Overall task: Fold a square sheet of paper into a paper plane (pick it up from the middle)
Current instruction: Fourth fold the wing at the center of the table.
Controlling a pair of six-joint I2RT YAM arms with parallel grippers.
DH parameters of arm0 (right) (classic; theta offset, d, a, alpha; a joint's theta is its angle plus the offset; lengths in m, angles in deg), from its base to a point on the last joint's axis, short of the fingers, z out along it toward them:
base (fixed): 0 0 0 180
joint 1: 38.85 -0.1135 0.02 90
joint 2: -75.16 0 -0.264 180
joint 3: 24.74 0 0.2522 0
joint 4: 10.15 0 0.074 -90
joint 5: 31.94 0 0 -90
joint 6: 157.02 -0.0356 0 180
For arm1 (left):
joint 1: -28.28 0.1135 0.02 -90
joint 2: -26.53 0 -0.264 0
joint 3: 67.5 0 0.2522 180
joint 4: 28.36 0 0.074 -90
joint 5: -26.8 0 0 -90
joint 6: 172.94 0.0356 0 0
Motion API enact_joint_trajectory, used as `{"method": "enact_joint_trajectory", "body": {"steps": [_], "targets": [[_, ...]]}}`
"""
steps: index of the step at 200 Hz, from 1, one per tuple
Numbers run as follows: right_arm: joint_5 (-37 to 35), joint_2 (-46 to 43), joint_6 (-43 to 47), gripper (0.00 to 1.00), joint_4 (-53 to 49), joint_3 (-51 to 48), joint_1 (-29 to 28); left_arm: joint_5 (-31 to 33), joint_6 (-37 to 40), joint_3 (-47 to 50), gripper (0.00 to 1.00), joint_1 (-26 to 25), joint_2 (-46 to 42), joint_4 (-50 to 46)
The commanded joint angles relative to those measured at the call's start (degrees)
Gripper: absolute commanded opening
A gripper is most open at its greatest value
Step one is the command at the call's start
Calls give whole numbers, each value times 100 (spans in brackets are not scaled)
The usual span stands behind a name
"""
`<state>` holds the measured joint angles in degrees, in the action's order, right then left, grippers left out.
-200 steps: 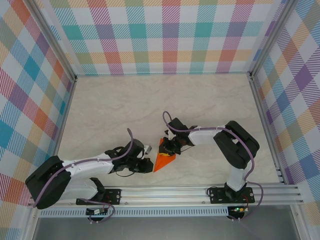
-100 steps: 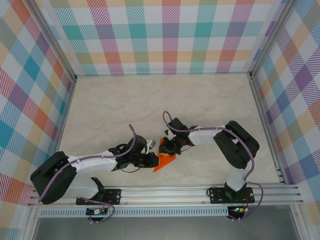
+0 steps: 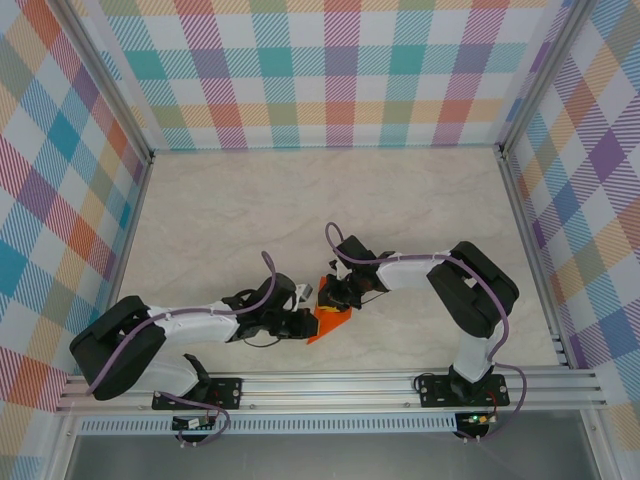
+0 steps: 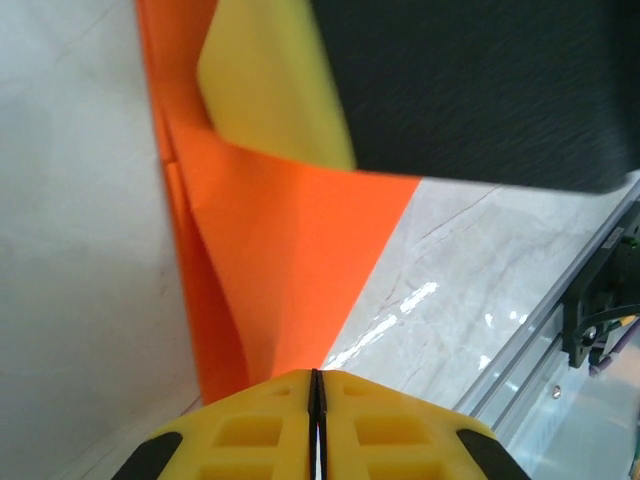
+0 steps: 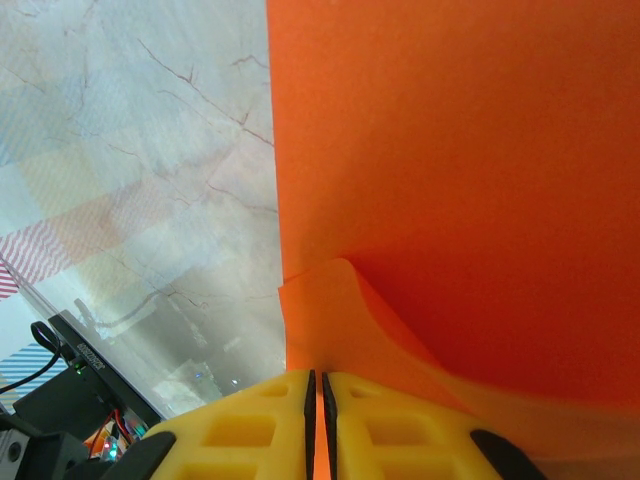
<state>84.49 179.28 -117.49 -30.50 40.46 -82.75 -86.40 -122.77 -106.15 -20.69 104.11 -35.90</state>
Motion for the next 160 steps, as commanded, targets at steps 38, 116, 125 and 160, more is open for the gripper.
{"method": "enact_joint_trajectory", "body": {"steps": [38, 116, 125, 160], "targets": [[-389, 315, 91, 14, -371, -196, 4, -141, 50, 242, 11, 1, 98, -144], [-401, 320, 73, 14, -377, -203, 7, -186, 210, 267, 11, 2, 35, -716], [-402, 320, 77, 14, -379, -205, 7, -187, 267, 246, 11, -3, 28, -854], [-402, 326, 74, 14, -400, -197, 4, -246, 442, 97, 10, -6, 117, -1310]]}}
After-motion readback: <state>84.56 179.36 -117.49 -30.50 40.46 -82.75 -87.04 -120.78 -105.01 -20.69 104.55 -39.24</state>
